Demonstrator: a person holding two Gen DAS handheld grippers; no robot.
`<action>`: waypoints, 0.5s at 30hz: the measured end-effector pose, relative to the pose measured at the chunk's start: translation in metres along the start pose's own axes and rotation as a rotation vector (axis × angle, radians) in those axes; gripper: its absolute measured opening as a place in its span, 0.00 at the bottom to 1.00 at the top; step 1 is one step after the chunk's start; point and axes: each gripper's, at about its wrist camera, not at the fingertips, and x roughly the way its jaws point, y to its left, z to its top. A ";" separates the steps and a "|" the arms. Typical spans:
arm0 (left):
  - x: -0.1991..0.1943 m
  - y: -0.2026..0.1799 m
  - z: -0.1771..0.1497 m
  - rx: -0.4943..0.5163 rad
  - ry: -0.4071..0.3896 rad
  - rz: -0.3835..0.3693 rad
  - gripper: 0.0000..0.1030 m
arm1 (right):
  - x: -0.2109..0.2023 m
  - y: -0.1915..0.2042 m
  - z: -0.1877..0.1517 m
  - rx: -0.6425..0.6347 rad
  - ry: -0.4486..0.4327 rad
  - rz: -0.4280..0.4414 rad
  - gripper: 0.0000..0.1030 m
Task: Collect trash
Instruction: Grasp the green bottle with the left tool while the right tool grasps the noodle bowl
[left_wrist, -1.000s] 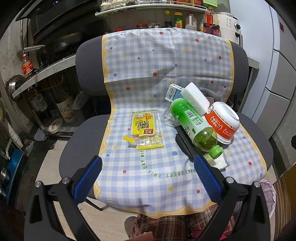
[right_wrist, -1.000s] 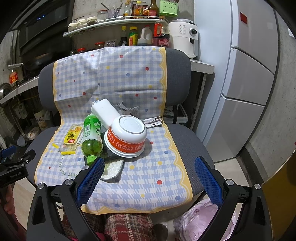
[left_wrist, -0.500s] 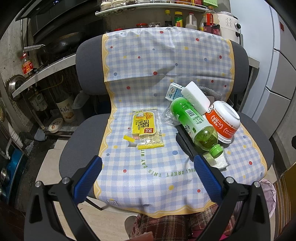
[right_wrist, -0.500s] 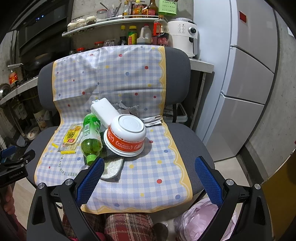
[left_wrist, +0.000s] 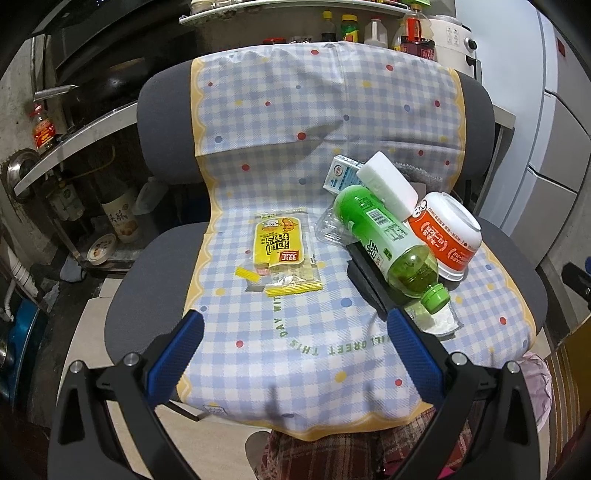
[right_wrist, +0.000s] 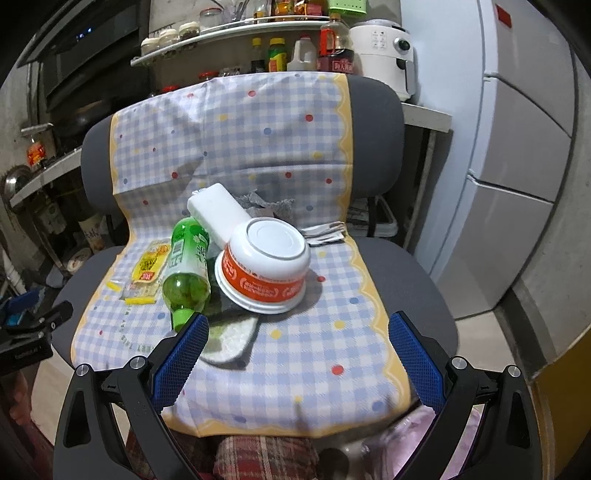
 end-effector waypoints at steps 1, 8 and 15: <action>0.003 -0.001 -0.001 -0.001 0.000 0.009 0.94 | 0.006 -0.001 0.000 0.002 0.002 0.000 0.94; 0.027 0.001 0.000 -0.039 -0.010 -0.012 0.94 | 0.043 0.004 0.003 -0.017 0.023 0.114 0.94; 0.053 -0.032 0.021 0.034 0.046 -0.070 0.94 | 0.059 0.012 0.001 -0.064 0.037 0.050 0.94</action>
